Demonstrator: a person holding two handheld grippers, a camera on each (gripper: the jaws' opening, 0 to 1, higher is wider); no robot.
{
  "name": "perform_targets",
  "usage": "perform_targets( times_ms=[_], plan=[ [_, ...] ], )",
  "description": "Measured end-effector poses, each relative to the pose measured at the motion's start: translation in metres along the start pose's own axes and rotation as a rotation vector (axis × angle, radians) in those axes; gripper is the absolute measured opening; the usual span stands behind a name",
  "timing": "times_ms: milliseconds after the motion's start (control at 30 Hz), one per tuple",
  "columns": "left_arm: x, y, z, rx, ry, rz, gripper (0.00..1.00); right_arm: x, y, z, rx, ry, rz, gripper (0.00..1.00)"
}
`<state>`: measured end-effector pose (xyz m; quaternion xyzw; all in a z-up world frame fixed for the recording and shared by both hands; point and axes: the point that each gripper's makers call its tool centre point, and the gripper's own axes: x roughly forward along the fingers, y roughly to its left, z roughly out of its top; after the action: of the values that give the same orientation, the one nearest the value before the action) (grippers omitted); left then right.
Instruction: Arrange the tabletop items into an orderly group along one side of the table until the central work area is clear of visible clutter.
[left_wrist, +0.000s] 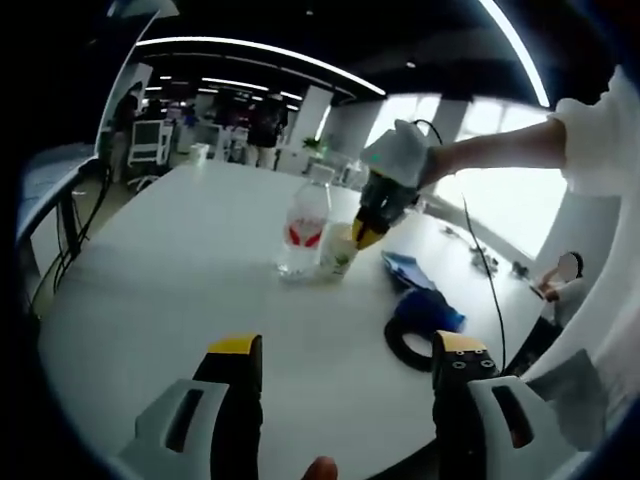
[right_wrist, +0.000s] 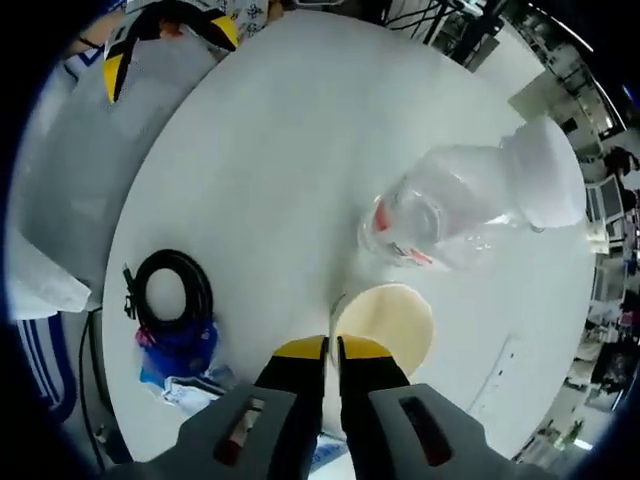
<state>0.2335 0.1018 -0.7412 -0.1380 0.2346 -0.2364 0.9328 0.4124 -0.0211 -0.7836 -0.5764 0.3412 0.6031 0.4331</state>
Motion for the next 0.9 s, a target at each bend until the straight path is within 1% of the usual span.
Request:
perform_targets(
  times_ms=[333, 667, 767, 900],
  plan=[
    [0.0000, -0.0010, 0.0003, -0.004, -0.003, -0.006, 0.66, 0.0011, -0.0035, -0.0004, 0.024, -0.013, -0.006, 0.06],
    [0.0014, -0.0026, -0.0010, -0.003, 0.005, -0.015, 0.68, -0.0009, -0.0062, 0.0032, 0.033, -0.037, -0.021, 0.14],
    [0.0013, -0.0032, -0.0009, -0.006, 0.004, -0.017, 0.68, -0.0029, -0.0074, 0.0033, 0.033, -0.041, -0.032, 0.20],
    [0.0015, -0.0021, -0.0009, -0.014, 0.003, -0.014, 0.70, -0.0077, -0.0063, 0.0028, 0.051, -0.056, -0.037, 0.21]
  ],
)
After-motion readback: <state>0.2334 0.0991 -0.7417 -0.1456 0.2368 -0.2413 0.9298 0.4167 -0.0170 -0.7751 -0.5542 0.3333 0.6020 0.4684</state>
